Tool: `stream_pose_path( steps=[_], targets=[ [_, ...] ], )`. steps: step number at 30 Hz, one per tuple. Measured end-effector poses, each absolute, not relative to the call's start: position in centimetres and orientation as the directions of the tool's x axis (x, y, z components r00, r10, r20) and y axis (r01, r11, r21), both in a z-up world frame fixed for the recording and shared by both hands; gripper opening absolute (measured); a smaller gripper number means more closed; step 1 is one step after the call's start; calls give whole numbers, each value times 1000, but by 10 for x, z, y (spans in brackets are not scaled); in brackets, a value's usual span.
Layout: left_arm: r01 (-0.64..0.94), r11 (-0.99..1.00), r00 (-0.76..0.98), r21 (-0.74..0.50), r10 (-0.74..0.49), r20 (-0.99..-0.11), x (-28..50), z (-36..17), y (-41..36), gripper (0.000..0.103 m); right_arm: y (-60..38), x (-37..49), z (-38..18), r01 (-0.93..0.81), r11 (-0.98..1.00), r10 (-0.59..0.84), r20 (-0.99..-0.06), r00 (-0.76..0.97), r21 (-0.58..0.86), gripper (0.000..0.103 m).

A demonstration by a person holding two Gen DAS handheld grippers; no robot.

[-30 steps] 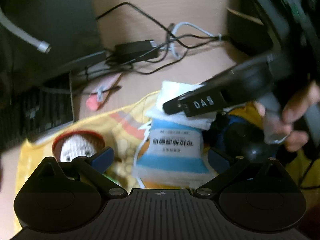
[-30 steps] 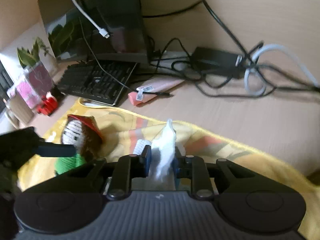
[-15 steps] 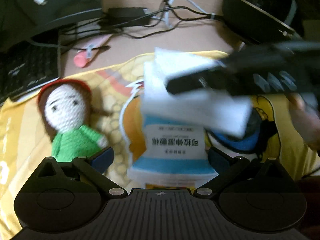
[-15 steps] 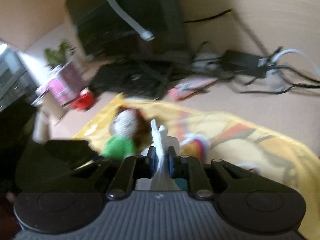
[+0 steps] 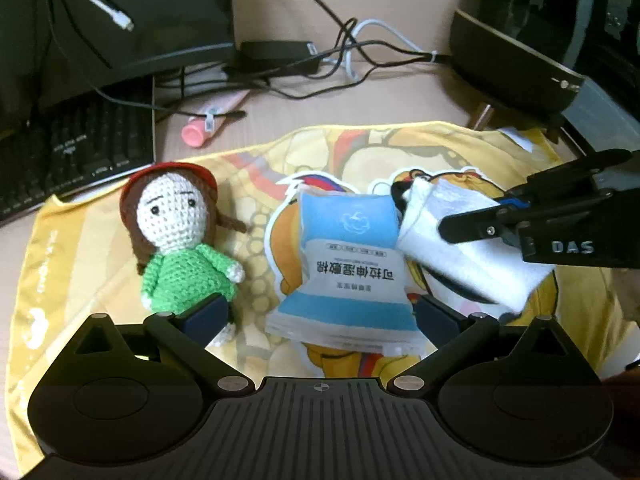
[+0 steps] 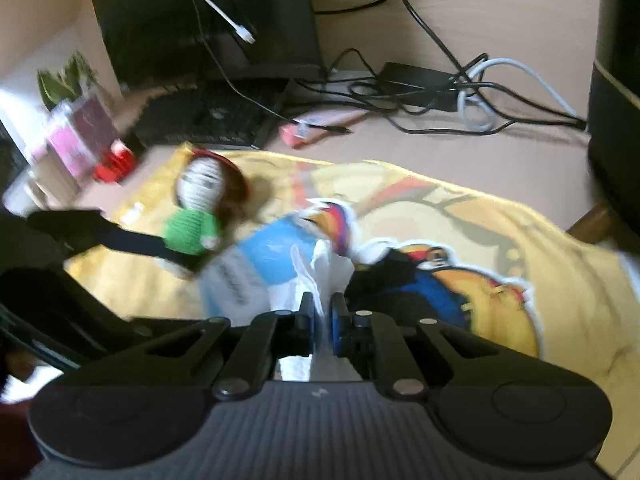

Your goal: Clean container

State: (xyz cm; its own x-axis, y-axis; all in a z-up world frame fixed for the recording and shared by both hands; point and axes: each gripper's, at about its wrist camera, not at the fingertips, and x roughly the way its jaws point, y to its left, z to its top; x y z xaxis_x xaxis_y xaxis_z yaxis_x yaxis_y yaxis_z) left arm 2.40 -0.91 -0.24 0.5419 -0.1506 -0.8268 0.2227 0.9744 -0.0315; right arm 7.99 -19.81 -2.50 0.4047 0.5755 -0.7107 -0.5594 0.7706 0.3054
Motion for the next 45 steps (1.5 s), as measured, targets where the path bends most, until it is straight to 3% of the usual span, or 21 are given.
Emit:
stream_pose_path(
  steps=[6,15,19,24,27,32,35,38,40,45],
  targets=[
    [245,969,523,-19,-148,-839,5,2,2,103,-159,68,-35,-586,727,613,-722,321,357,9],
    [105,991,507,-82,-124,-853,9,8,52,103,-184,57,-16,-475,860,426,-775,466,187,10],
    [101,995,574,-6,-63,-816,43,6,55,103,-231,61,-6,-339,925,340,-778,528,174,10],
    [63,982,576,177,109,-810,88,-19,50,103,-278,63,-10,-157,979,198,-771,606,128,10],
    [112,980,558,165,75,-826,101,-30,44,103,-297,66,-20,-76,991,136,-785,604,114,10],
    [204,970,551,130,-4,-834,93,-31,37,103,-302,80,-37,-39,983,169,-798,578,180,10],
    [179,973,558,145,21,-830,84,-23,43,103,-293,94,-49,-33,987,148,-808,571,157,12],
    [124,987,566,97,10,-824,72,-4,56,103,-291,100,-51,-26,989,134,-799,587,146,28],
    [125,991,573,39,-40,-819,63,12,59,103,-293,99,-45,-15,991,116,-780,615,136,51],
    [118,991,590,-64,-122,-798,36,38,42,103,-297,70,-27,62,988,61,-732,679,140,66]
  ],
)
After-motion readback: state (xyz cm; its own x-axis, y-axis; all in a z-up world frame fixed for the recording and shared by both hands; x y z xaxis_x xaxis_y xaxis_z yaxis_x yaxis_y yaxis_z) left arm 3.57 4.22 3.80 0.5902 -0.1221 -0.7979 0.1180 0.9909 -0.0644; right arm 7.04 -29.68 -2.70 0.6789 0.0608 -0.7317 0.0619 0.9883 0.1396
